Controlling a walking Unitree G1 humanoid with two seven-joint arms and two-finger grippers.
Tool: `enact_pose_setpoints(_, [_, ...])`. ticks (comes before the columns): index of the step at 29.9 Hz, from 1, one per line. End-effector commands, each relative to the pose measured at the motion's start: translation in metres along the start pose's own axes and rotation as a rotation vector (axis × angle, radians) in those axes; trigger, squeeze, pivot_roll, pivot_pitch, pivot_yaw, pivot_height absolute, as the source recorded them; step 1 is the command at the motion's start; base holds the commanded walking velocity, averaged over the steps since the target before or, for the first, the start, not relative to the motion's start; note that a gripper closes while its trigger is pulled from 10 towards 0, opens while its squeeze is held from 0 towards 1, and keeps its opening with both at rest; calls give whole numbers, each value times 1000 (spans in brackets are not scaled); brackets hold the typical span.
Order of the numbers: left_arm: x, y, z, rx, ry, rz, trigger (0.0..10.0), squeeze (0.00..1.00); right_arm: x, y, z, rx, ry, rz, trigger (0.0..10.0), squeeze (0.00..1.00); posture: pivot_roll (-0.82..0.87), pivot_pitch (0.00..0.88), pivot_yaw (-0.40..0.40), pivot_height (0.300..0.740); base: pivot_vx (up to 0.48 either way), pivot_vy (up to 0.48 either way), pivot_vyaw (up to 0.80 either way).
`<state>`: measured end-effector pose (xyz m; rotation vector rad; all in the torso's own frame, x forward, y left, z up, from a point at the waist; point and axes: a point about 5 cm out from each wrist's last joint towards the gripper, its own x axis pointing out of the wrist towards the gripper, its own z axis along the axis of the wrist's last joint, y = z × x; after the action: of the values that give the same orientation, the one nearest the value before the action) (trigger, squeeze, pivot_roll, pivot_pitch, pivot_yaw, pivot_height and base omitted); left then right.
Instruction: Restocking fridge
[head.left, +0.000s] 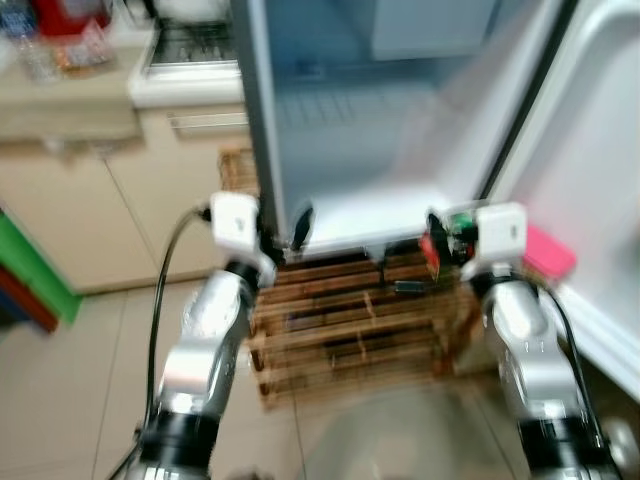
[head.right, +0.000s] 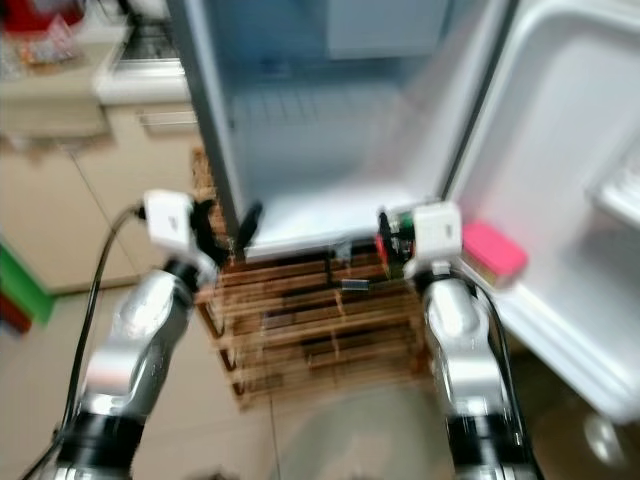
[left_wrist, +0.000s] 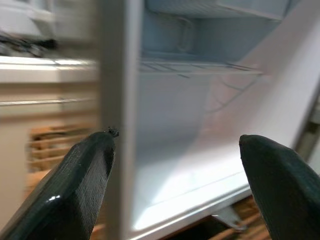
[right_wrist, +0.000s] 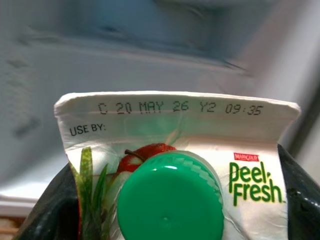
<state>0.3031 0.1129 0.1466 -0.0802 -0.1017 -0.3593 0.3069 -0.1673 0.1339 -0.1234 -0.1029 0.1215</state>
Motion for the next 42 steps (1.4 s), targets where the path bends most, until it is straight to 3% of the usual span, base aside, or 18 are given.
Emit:
enact_pose_setpoints(1, [2,-2,6,24,-25,-14,10000,0,3,2,2,4,-4,6,10000,0,-55,0,-3,740,0,0,0])
enact_pose_setpoints(8, [9,-3,6,35,-8,-64,10000,0,5,9,1,29,-15,1,10000,0,-59,0,16,740,0,0,0])
enact_pose_setpoints(11, [8,-12,9,39,-11,-134,10000,0,5,10,2,33,-15,-6,10000,0,-63,0,26,740,0,0,0])
enact_pose_setpoints(15, [5,-17,10,43,-24,-147,10000,0,8,7,2,52,-14,-28,10000,0,-58,0,21,740,0,-112,641])
enact_pose_setpoints(23, [5,-10,10,62,-25,-120,10000,0,11,12,1,33,-15,-6,10000,0,-28,0,1,740,293,-375,271])
enact_pose_setpoints(31, [0,-6,12,98,-24,-121,10000,0,14,23,1,50,-26,16,10000,0,-2,0,8,740,54,0,0])
enact_pose_setpoints(36, [-5,-8,11,74,-14,-200,10000,0,14,25,-3,68,-22,13,10000,0,13,0,13,740,0,0,0])
enact_pose_setpoints(38, [-12,-6,1,73,30,-264,10000,0,14,27,-4,71,-19,13,10000,0,19,0,14,740,0,0,0])
enact_pose_setpoints(40, [-22,-2,-23,114,148,-319,10000,0,17,28,-5,71,-16,14,10000,0,20,0,14,740,0,0,0])
enact_pose_setpoints(42, [-31,0,-38,156,195,-322,10000,0,21,28,-5,68,-12,13,10000,0,21,0,9,740,0,0,0])
